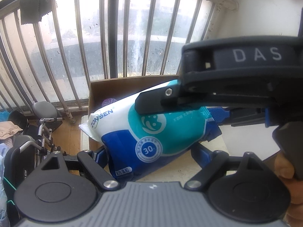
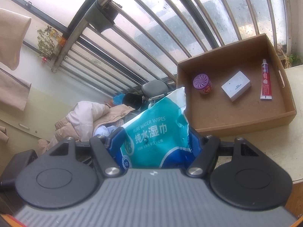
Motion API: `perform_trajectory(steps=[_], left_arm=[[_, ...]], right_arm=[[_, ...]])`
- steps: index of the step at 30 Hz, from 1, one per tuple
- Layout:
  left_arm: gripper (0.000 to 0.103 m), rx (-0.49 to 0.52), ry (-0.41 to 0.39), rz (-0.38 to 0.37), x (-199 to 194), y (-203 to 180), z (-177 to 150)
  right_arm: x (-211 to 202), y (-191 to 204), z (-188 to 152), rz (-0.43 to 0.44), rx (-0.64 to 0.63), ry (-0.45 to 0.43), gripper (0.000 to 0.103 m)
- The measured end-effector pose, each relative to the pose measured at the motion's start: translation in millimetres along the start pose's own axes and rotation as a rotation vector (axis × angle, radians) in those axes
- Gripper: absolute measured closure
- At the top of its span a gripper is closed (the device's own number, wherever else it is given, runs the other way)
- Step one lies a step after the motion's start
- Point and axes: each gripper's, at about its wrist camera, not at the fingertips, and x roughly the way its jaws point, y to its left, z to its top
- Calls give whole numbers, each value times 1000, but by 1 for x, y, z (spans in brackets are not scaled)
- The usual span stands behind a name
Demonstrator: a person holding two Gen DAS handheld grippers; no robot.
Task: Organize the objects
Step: 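Lift the wet-wipes pack with the right gripper and carry it over the box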
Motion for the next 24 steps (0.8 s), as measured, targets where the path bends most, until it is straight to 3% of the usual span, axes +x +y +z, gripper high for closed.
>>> perform_trajectory(steps=[16,24], left_arm=[[14,18,47,82,58,6,68],[14,44,93,92,98,-3,83]], right_arm=[[51,-37,81,72,64,44,33],[70,-77,101,86,107,61,32]])
